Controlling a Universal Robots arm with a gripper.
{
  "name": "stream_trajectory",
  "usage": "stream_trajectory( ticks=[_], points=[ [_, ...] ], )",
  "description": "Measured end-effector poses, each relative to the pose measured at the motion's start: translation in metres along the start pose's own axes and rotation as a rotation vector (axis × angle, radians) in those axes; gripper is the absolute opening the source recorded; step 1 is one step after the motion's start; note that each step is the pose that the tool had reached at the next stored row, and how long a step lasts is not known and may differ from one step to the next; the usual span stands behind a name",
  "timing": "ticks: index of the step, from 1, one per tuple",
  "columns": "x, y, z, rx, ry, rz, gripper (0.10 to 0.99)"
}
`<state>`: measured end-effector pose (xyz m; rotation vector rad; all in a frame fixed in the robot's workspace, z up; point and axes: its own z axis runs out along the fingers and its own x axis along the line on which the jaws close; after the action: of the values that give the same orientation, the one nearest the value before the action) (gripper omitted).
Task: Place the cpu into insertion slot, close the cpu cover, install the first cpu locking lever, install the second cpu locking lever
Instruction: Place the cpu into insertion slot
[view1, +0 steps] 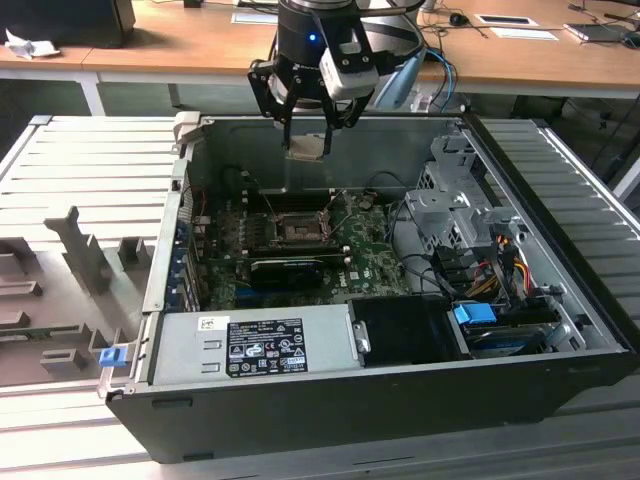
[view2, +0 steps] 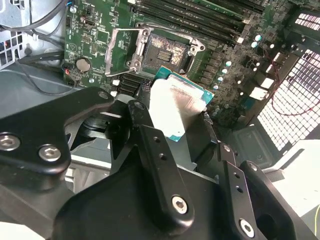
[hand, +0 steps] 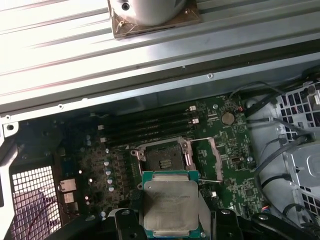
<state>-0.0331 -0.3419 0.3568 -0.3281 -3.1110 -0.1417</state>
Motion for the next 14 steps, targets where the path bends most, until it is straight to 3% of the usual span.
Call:
stream_trajectory(
  ticks=[14],
  points=[
    [0.0, 0.0, 0.0003, -0.001, -0.0023, 0.025, 0.529]
  ],
)
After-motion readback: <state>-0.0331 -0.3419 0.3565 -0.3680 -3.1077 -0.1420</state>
